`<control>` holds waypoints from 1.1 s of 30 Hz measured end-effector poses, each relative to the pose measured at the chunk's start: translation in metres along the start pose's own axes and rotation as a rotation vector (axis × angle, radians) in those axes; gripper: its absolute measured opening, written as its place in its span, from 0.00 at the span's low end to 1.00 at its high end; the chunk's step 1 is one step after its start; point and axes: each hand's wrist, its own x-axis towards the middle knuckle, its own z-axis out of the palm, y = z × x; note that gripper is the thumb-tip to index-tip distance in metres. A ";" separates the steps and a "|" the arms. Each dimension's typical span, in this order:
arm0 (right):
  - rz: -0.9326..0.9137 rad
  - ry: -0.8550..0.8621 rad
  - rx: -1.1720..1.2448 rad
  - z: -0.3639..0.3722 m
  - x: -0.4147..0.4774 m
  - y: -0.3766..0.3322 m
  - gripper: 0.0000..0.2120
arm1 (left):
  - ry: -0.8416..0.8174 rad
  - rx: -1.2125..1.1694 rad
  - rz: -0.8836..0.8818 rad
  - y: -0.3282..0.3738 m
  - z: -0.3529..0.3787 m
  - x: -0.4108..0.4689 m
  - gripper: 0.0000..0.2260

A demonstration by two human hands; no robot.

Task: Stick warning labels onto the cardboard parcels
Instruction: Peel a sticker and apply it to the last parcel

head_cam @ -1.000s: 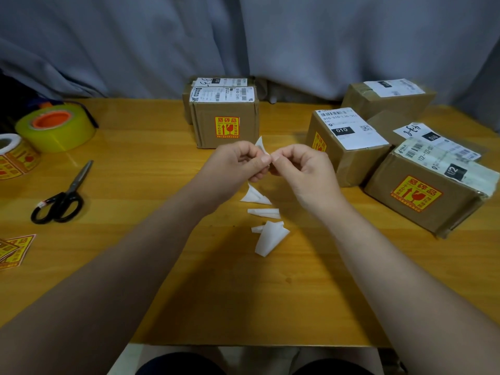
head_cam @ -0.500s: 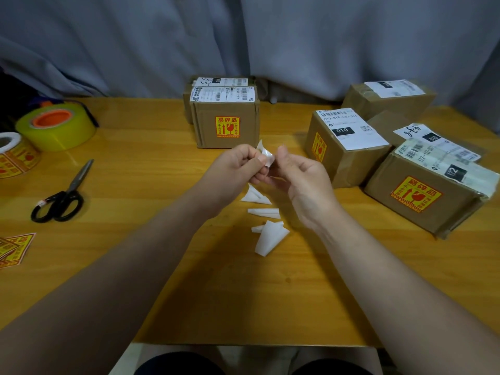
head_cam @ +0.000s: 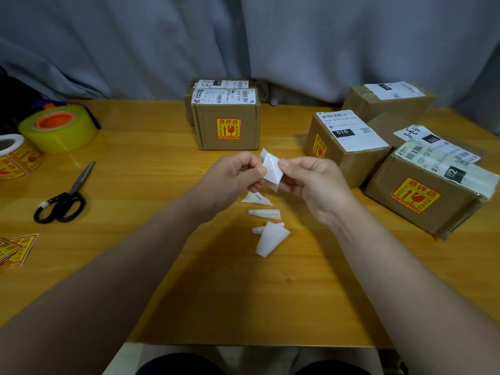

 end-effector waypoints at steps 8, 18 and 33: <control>-0.157 0.042 -0.182 0.011 0.000 -0.003 0.07 | 0.049 0.113 -0.027 0.004 0.010 0.004 0.18; 0.058 -0.113 -0.167 -0.003 0.003 -0.011 0.08 | -0.060 -0.012 -0.102 0.002 -0.006 0.002 0.05; -0.217 -0.156 -0.302 0.008 -0.008 -0.009 0.10 | 0.148 0.021 0.052 0.011 -0.001 0.001 0.06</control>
